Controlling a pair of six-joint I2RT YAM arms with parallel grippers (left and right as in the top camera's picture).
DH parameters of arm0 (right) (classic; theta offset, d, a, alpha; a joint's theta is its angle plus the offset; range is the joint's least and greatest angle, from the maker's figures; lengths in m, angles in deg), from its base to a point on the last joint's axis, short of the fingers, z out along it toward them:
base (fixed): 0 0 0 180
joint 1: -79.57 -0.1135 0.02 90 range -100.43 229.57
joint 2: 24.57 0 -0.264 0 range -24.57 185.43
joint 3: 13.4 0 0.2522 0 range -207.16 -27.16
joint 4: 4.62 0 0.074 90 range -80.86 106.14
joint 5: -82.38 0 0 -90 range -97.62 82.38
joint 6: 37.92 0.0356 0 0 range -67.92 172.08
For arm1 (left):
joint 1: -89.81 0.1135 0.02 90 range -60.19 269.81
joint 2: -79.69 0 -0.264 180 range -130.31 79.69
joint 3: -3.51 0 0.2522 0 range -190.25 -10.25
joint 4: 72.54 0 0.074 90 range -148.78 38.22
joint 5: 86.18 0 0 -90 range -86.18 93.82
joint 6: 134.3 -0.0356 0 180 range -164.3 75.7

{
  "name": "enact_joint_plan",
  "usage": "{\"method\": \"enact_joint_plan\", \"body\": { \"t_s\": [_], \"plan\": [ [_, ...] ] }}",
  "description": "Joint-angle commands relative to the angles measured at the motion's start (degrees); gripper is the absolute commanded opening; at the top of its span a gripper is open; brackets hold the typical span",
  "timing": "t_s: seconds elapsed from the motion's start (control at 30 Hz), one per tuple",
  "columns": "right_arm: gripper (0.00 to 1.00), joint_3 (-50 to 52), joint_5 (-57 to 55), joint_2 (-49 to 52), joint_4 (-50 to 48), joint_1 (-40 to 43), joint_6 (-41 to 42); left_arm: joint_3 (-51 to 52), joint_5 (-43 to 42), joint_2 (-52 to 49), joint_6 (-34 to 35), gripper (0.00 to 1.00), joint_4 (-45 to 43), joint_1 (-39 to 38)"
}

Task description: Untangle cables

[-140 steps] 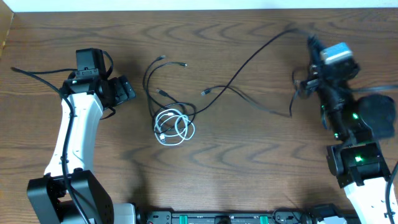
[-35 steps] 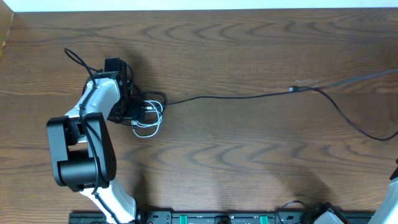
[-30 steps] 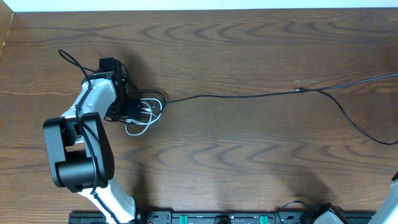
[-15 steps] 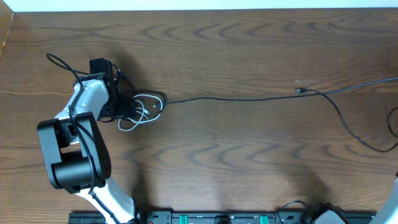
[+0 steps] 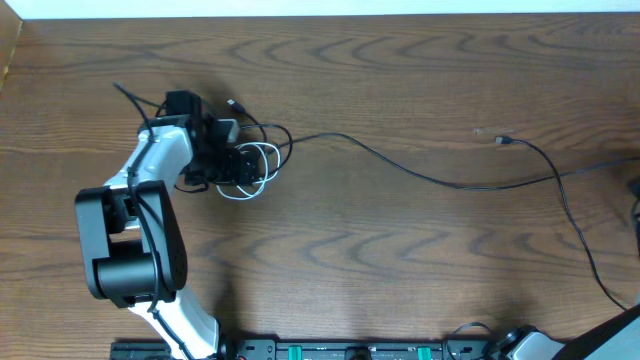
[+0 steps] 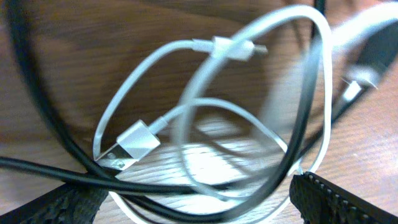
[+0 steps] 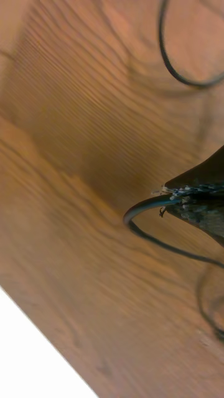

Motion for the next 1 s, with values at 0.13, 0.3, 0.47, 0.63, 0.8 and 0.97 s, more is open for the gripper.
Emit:
{"method": "enact_joint_plan", "body": {
  "t_s": [0.13,0.3,0.47,0.63,0.8,0.97],
  "plan": [
    [0.01,-0.3,-0.5,5.3,1.3,-4.5,0.0,0.3,0.3,-0.8,-8.7,0.98,0.7,-2.4],
    [0.01,-0.3,-4.2,8.8,-2.3,-4.5,-2.7,0.3,3.8,-0.8,-8.7,0.98,1.2,-2.4],
    [0.01,-0.3,-5.4,9.9,-10.9,-3.3,-5.7,0.3,8.2,-0.8,-8.7,0.98,2.6,-2.4],
    [0.01,-0.3,-5.5,9.9,-16.4,0.3,-5.1,0.3,13.7,-0.8,-8.6,0.98,5.1,-2.3],
    [0.01,-0.3,-5.4,9.9,-17.4,6.8,-5.1,0.3,17.4,-0.8,-8.6,0.98,5.9,-2.3],
    [0.01,-0.3,-4.5,9.9,-17.4,13.9,-5.1,0.3,22.3,-0.8,-8.2,0.98,6.5,-2.3]
  ]
}}
